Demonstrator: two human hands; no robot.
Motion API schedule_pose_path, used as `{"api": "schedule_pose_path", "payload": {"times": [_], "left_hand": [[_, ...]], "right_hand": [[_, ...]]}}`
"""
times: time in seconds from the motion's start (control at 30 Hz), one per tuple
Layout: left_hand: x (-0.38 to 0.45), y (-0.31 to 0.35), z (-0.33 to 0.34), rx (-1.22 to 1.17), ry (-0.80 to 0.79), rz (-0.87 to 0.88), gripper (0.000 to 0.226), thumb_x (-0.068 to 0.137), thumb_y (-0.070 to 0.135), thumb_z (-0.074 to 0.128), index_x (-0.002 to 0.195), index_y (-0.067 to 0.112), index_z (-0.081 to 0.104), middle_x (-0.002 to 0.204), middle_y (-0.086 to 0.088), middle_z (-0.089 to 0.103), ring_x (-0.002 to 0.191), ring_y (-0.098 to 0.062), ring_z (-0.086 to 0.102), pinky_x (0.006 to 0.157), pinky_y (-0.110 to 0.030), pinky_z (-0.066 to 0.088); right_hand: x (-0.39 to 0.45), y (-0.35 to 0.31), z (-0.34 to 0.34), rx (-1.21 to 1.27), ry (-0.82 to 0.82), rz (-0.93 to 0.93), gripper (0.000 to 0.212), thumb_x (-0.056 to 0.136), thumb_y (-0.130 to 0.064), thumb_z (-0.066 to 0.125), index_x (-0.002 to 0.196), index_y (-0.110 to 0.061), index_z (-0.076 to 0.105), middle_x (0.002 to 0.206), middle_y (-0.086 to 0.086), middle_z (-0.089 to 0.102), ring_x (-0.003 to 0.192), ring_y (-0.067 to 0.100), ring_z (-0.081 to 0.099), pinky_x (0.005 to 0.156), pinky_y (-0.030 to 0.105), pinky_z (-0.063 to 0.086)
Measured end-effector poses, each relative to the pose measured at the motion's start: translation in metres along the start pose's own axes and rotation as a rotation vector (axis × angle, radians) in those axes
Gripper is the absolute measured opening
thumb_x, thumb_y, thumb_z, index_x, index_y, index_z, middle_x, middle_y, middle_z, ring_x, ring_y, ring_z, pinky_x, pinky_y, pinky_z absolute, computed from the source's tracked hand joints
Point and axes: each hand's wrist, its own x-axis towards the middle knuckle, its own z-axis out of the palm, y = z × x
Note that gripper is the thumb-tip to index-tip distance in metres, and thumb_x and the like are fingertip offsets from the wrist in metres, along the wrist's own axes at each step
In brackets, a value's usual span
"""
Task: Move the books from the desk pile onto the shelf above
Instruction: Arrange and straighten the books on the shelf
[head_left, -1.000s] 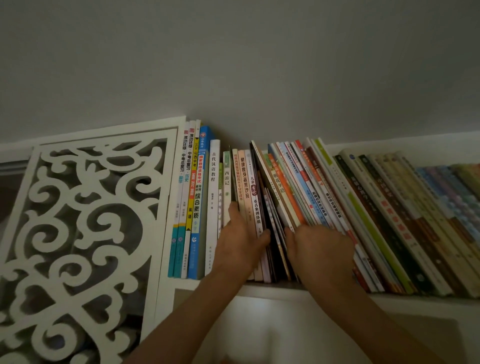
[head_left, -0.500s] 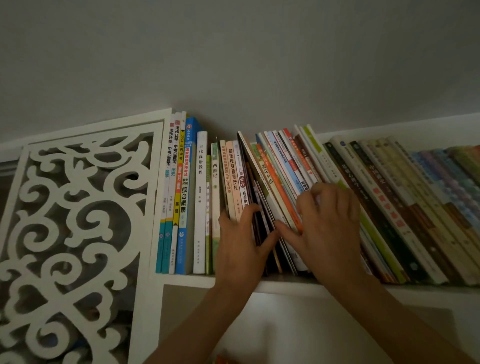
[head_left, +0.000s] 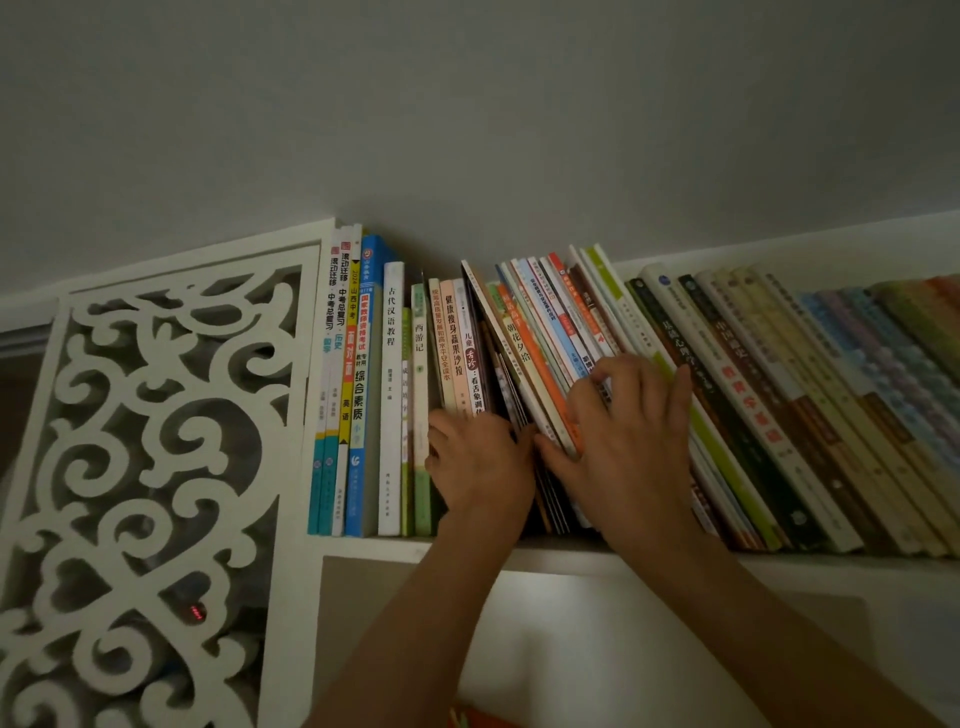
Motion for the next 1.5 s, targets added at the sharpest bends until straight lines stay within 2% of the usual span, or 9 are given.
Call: {"api": "schedule_pose_path", "payload": {"times": [0.13, 0.5, 0.63, 0.83, 0.93, 1.07, 1.23, 1.4, 1.5], "left_hand": [[-0.004, 0.007, 0.006, -0.124, 0.025, -0.067, 0.030, 0.094, 0.032, 0.051, 0.115, 0.014, 0.063, 0.134, -0.013, 0.028, 0.125, -0.029, 0.029, 0.109, -0.039, 0.025], [-0.008, -0.009, 0.009, -0.495, 0.170, 0.009, 0.013, 0.086, 0.019, 0.063, 0.088, 0.011, 0.073, 0.131, -0.016, 0.047, 0.126, -0.026, 0.037, 0.106, -0.042, 0.037], [-0.014, -0.010, 0.003, -0.601, 0.256, 0.086, 0.023, 0.081, 0.016, 0.068, 0.069, 0.035, 0.062, 0.142, -0.012, 0.042, 0.137, -0.029, 0.032, 0.105, -0.050, 0.038], [-0.025, -0.010, 0.005, -0.499, 0.286, 0.207, 0.011, 0.085, 0.027, 0.063, 0.095, 0.023, 0.063, 0.156, -0.007, 0.015, 0.143, -0.013, 0.011, 0.110, -0.022, 0.020], [-0.030, -0.017, -0.002, -0.633, 0.252, 0.316, 0.020, 0.089, 0.031, 0.051, 0.103, 0.034, 0.038, 0.151, -0.001, 0.018, 0.138, -0.006, 0.018, 0.111, -0.031, 0.026], [-0.019, -0.043, -0.017, -0.815, 0.089, 0.306, 0.044, 0.093, 0.014, 0.046, 0.110, 0.053, 0.034, 0.121, 0.016, 0.044, 0.118, -0.014, 0.050, 0.096, -0.049, 0.047], [-0.011, -0.065, -0.016, -0.850, -0.032, 0.348, 0.055, 0.091, 0.019, 0.055, 0.126, 0.053, 0.029, 0.136, 0.008, 0.042, 0.127, -0.014, 0.044, 0.099, -0.052, 0.044], [-0.009, -0.070, -0.011, -0.703, -0.047, 0.315, 0.068, 0.070, 0.065, 0.050, 0.122, 0.074, 0.008, 0.141, 0.018, 0.028, 0.135, -0.013, 0.029, 0.107, -0.053, 0.034], [-0.008, -0.070, -0.013, -0.722, -0.091, 0.312, 0.072, 0.073, 0.062, 0.051, 0.124, 0.073, 0.000, 0.149, 0.016, 0.022, 0.138, -0.013, 0.024, 0.109, -0.054, 0.030]], "right_hand": [[0.001, 0.000, -0.004, 0.000, -0.017, 0.004, 0.045, 0.067, -0.048, 0.067, 0.090, -0.009, 0.060, 0.107, 0.018, 0.056, 0.111, 0.037, 0.051, 0.102, 0.063, 0.029], [0.000, 0.005, 0.002, 0.024, 0.000, 0.003, 0.044, 0.066, -0.047, 0.071, 0.090, -0.012, 0.059, 0.109, 0.014, 0.056, 0.112, 0.033, 0.049, 0.101, 0.061, 0.031], [0.000, 0.004, 0.002, 0.025, 0.013, -0.003, 0.046, 0.065, -0.046, 0.074, 0.091, -0.011, 0.060, 0.108, 0.015, 0.056, 0.111, 0.035, 0.051, 0.101, 0.062, 0.032], [0.000, 0.005, 0.002, 0.095, 0.017, -0.009, 0.042, 0.070, -0.051, 0.062, 0.088, -0.014, 0.059, 0.107, 0.012, 0.055, 0.112, 0.032, 0.047, 0.102, 0.062, 0.032], [-0.001, 0.005, 0.001, 0.148, -0.005, -0.012, 0.039, 0.072, -0.053, 0.064, 0.089, -0.019, 0.059, 0.108, 0.010, 0.054, 0.112, 0.029, 0.042, 0.103, 0.062, 0.029], [-0.001, 0.005, -0.004, 0.341, -0.006, -0.075, 0.029, 0.081, -0.053, 0.053, 0.084, -0.026, 0.063, 0.117, 0.005, 0.050, 0.119, 0.025, 0.038, 0.106, 0.063, 0.022], [-0.011, -0.015, -0.007, 0.281, -0.097, -0.062, 0.058, 0.076, -0.069, 0.042, 0.080, -0.019, 0.070, 0.123, 0.008, 0.054, 0.124, 0.027, 0.035, 0.105, 0.063, 0.027], [-0.012, -0.023, -0.003, 0.289, -0.104, 0.006, 0.037, 0.072, -0.052, 0.067, 0.080, -0.017, 0.064, 0.127, 0.012, 0.052, 0.126, 0.028, 0.030, 0.096, 0.065, 0.036], [-0.014, -0.024, 0.002, 0.269, -0.069, 0.022, 0.044, 0.074, -0.061, 0.050, 0.082, -0.019, 0.062, 0.128, 0.009, 0.051, 0.128, 0.028, 0.032, 0.102, 0.066, 0.029]]}}
